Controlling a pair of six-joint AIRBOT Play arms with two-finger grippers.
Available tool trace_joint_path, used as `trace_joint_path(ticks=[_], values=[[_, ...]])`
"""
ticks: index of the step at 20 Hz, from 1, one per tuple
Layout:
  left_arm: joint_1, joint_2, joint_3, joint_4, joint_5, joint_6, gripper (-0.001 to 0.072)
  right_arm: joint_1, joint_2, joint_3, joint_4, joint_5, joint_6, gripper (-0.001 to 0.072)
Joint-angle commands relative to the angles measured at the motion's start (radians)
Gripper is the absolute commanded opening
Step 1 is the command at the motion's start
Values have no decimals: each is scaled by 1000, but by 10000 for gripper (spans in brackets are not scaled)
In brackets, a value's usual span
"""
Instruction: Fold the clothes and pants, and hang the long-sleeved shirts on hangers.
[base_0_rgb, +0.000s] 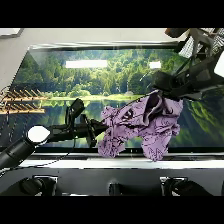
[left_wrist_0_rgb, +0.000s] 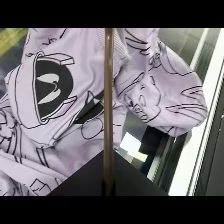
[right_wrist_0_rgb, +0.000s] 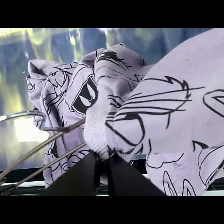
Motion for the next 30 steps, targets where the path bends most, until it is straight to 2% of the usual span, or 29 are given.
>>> trace_joint_path(ticks=[1, 8, 11, 13, 15, 16, 19, 20, 21, 22, 25, 27, 28, 29, 30], values=[[-18, -3, 2, -69, 16, 53, 24, 1, -9, -1, -8, -12, 2, 45], [-45, -3, 2, -94, 33, 54, 24, 1, -45, -1, -5, -55, -7, 45], [-48, -3, 2, -159, 52, 56, 24, 1, -59, -1, 0, -56, -15, 46], [-48, -3, 2, -193, 63, 93, 24, 1, -61, -1, 11, -49, -34, 58], [-48, -3, 2, -211, 63, 100, 24, 1, -61, -1, 11, -41, -45, 140], [-48, -3, 2, -211, 63, 100, 24, 1, -61, -1, 11, -37, -49, 204], [-48, -3, 2, -211, 63, 100, 24, 1, -61, -1, 11, -33, -51, 233], [-48, -3, 2, -211, 63, 100, 24, 1, -61, -1, 11, -33, -51, 307], [-48, -3, 2, -211, 63, 100, 24, 1, -60, -1, 11, -30, -51, 412], [-48, -3, 2, -211, 63, 100, 24, 1, -57, -1, 11, -25, -51, 447], [-48, -3, 2, -211, 63, 100, 24, 1, -25, 0, -6, -22, -55, 449], [-48, -3, 2, -211, 63, 100, 24, 0, 19, 0, -134, -22, -33, 450], [-48, -3, 2, -211, 63, 100, 24, -2, 42, 0, -265, -22, -14, 452], [-48, -3, 2, -211, 63, 100, 24, -3, 56, 0, -412, -21, 6, 484], [-48, -3, 2, -211, 63, 99, 25, -34, 61, 0, -486, -25, 18, 498]])
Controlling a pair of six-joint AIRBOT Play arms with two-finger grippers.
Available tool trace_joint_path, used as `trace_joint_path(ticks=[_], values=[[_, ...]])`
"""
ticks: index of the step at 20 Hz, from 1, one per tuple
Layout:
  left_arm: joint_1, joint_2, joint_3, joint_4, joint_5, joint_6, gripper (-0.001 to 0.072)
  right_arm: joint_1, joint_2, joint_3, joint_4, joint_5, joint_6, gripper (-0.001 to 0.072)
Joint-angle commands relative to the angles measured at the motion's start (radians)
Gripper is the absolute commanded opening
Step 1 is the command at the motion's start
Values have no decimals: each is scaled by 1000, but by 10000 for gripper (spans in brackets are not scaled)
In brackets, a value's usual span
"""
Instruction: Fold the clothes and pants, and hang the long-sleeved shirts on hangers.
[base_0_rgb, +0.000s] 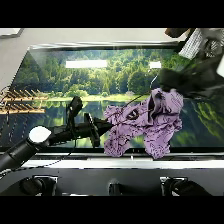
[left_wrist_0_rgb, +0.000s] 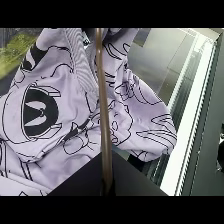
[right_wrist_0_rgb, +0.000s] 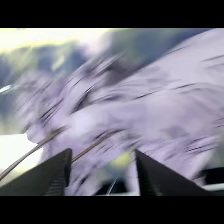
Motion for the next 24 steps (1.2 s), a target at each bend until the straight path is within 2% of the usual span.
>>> trace_joint_path(ticks=[1, 3, 4, 5, 6, 8, 9, 10, 17, 21, 23, 24], values=[[0, 0, 1, 0, 0, 0, 25, -88, 30, -1, -256, -5, 40, 511], [0, 0, 1, 0, 0, 0, 25, -265, 3, -1, -20, -3, -54, 647], [0, 0, 1, 0, 0, 0, 25, -363, -10, -1, 188, -10, -161, 647], [0, 0, 1, 0, 0, 0, 25, -446, -17, -1, 385, -14, -332, 625], [0, 0, 1, 0, 0, 0, 25, -504, -21, -1, 506, -13, -565, 594], [0, 0, 1, 0, 0, 0, 25, -523, -16, -1, 532, 13, -1049, 601], [0, 0, 1, 0, 0, 0, 25, -523, -16, -1, 537, -16, -1196, 601], [0, 0, 1, 0, 0, 0, 25, -520, -25, -1, 563, -22, -1275, 601], [1, 0, 1, 0, -1, -1, 25, -519, -134, -1, 772, 11, -1583, 601], [1, 1, 1, 0, -1, -4, 25, -519, -169, -1, 785, 29, -1631, 599], [1, 0, 1, 0, -1, -4, 26, -519, -192, -2, 809, 47, -1632, 544], [1, 1, 1, 0, -1, -5, 26, -519, -203, -3, 816, 50, -1637, 544]])
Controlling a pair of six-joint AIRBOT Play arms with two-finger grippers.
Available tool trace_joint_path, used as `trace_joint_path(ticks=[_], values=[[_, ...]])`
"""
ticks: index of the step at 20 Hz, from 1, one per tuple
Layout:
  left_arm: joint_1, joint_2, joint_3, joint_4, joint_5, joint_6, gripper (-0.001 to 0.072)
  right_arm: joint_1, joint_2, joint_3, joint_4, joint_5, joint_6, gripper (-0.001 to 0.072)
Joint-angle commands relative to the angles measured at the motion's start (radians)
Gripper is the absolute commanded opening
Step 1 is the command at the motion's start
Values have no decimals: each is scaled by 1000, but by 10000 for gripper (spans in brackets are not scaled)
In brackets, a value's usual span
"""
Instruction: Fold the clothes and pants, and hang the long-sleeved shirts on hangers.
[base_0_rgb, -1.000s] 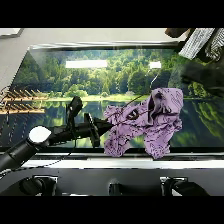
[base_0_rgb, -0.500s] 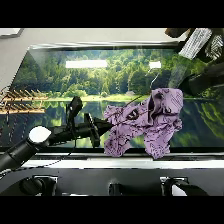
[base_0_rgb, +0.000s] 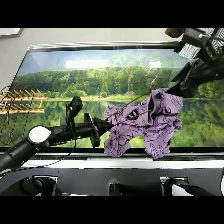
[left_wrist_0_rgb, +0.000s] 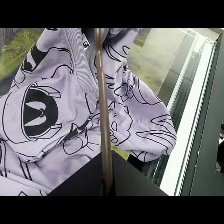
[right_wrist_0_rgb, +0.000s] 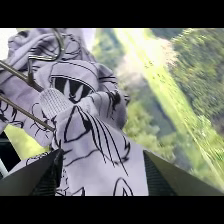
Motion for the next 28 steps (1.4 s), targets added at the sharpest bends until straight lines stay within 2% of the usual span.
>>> trace_joint_path(ticks=[1, 11, 14, 16, 18, 19, 20, 26, 28], values=[[2, 1, 1, 0, 0, -1, 26, 0, -40, -1, 48, 19, -56, 545], [2, 1, 1, 0, 0, -1, 25, 0, -128, -2, 98, 26, -57, 541], [1, 1, 1, 0, 0, -1, 26, 0, -154, -2, 120, 34, -64, 488], [1, 1, 1, 0, 0, -1, 26, 0, -165, -2, 122, 39, -64, 479], [2, 0, 1, 0, 0, -1, 26, 0, -172, -1, 125, 50, -63, 347], [2, 0, 1, 0, 0, -1, 26, 0, -172, -2, 127, 63, -63, 237], [1, 0, 1, 0, 0, -1, 26, 0, -172, -1, 136, 93, -63, 62], [2, 1, 1, 0, 0, -2, 43, -1, -124, -1, 129, 114, -83, 41], [2, 1, 1, 0, 6, -34, 197, -1, -87, -1, 98, 113, -82, 39]])
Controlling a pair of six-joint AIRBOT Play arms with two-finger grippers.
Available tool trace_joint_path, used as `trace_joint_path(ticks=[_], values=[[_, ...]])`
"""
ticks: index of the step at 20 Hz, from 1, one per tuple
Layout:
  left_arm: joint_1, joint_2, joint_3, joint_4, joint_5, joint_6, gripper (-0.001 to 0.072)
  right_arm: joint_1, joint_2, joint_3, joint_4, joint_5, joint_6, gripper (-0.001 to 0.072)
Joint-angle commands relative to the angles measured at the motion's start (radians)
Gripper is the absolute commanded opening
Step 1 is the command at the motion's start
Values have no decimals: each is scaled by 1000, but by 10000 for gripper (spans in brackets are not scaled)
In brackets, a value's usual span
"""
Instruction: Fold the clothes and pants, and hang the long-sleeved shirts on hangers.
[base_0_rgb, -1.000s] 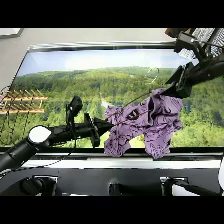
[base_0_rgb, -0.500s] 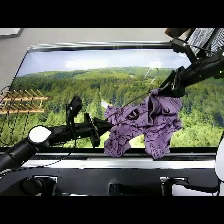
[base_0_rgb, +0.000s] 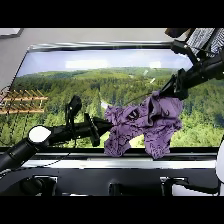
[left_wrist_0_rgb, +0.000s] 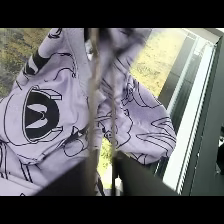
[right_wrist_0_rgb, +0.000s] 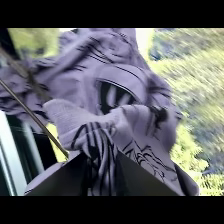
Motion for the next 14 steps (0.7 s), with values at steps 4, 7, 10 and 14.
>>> trace_joint_path(ticks=[4, 7, 10, 14], values=[[1, 1, 0, 2, 68, -205, 536, -4, 126, 0, -117, -10, -4, 38], [56, 15, 0, 36, 97, -449, 650, -4, 167, 0, -140, -16, 23, 38], [195, 34, 0, 233, 28, -871, 650, -4, 192, 0, -139, -15, 30, 38], [124, -46, 0, 309, 76, -1086, 650, -4, 201, 0, -140, -19, 71, 39]])
